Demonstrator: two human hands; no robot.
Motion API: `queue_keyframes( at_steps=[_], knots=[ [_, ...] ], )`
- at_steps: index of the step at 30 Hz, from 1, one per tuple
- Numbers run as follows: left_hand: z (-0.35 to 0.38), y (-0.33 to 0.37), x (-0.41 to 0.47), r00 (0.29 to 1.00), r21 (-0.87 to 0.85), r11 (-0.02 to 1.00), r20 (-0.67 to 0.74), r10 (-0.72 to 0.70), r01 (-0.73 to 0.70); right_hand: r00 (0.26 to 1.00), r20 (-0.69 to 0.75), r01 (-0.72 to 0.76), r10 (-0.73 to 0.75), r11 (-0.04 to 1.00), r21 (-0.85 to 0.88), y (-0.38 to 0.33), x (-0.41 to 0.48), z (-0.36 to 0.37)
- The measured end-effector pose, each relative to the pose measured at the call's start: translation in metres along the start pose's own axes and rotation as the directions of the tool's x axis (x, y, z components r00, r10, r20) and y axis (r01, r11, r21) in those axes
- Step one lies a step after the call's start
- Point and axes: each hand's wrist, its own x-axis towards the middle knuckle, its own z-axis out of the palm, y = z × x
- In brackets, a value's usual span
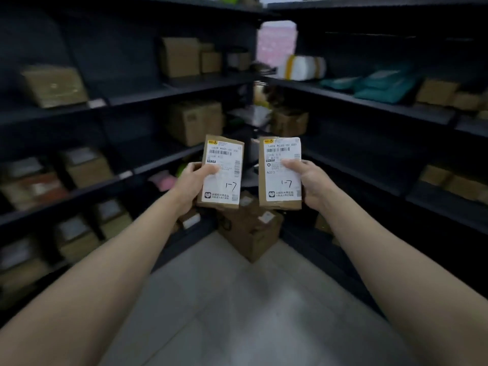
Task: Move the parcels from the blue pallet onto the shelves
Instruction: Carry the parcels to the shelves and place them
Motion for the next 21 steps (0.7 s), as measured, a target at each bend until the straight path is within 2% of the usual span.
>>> queue_keyframes(
  at_steps=[4, 7, 13, 21],
  knots=[
    [-0.088, 0.008, 0.003, 0.984, -0.027, 1.000, -0.177, -0.008, 0.003, 0.986, 0.157, -0.048, 0.058, 0.997, -0.067, 0.013, 0.048, 0.093],
    [-0.145, 0.010, -0.003, 0.947, -0.078, 0.997, -0.321, -0.010, -0.015, 0.952, 0.290, -0.067, 0.097, 0.991, -0.112, 0.025, 0.075, 0.160],
    [-0.229, 0.016, -0.017, 0.820, -0.111, 0.991, -0.572, -0.007, -0.069, 0.850, 0.505, -0.073, 0.154, 0.982, -0.177, 0.037, 0.111, 0.274],
    [-0.289, 0.013, -0.035, 0.654, -0.142, 0.983, -0.756, -0.033, -0.114, 0.685, 0.686, -0.042, 0.244, 0.954, -0.297, 0.053, 0.135, 0.384]
  ],
)
